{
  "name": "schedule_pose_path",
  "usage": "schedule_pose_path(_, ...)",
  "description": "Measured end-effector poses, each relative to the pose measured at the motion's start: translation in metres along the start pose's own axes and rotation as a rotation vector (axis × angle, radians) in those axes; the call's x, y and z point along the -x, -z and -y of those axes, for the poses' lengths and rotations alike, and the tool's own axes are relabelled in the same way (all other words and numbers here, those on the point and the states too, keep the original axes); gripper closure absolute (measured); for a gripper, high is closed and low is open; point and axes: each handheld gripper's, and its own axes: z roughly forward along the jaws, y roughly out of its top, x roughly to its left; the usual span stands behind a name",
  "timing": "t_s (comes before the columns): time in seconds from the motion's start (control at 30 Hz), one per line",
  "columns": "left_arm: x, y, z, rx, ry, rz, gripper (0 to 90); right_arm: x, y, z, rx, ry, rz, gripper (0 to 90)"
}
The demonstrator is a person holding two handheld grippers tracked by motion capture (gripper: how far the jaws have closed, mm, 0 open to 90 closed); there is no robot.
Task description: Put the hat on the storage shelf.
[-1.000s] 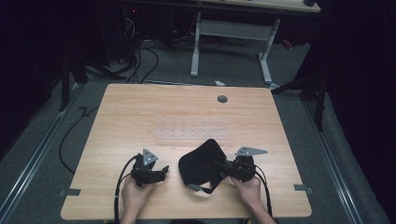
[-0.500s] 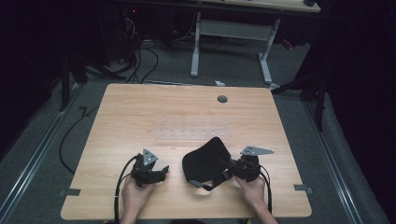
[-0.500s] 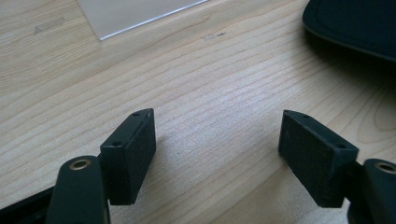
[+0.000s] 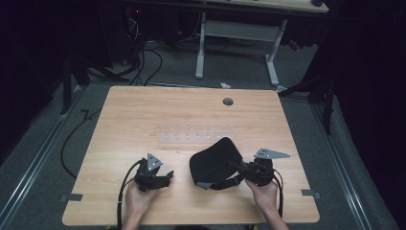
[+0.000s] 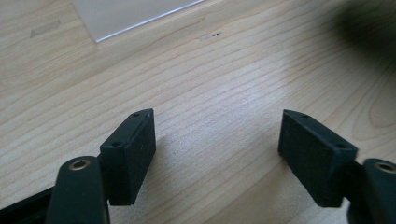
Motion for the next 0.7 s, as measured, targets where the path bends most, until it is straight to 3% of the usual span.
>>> schedule_pose_path(0.1, 0.005, 0.004, 0.0, 0.01, -0.025, 0.03, 28.9, -0.003, 0.004, -0.006, 0.015, 0.004, -0.007, 85.2)
schedule_pose_path(0.3, 0.026, 0.016, -0.005, 0.044, -0.068, 0.123, 27.4, -0.006, 0.004, -0.01, 0.007, 0.004, -0.011, 85.2)
schedule_pose_path(0.43, 0.039, 0.021, -0.008, 0.043, -0.104, 0.174, 26.1, -0.007, 0.003, -0.01, 0.003, 0.002, -0.015, 85.2)
schedule_pose_path(0.7, 0.059, 0.023, -0.008, 0.032, -0.137, 0.248, 24.6, -0.008, 0.0, -0.01, -0.014, -0.007, -0.02, 85.2)
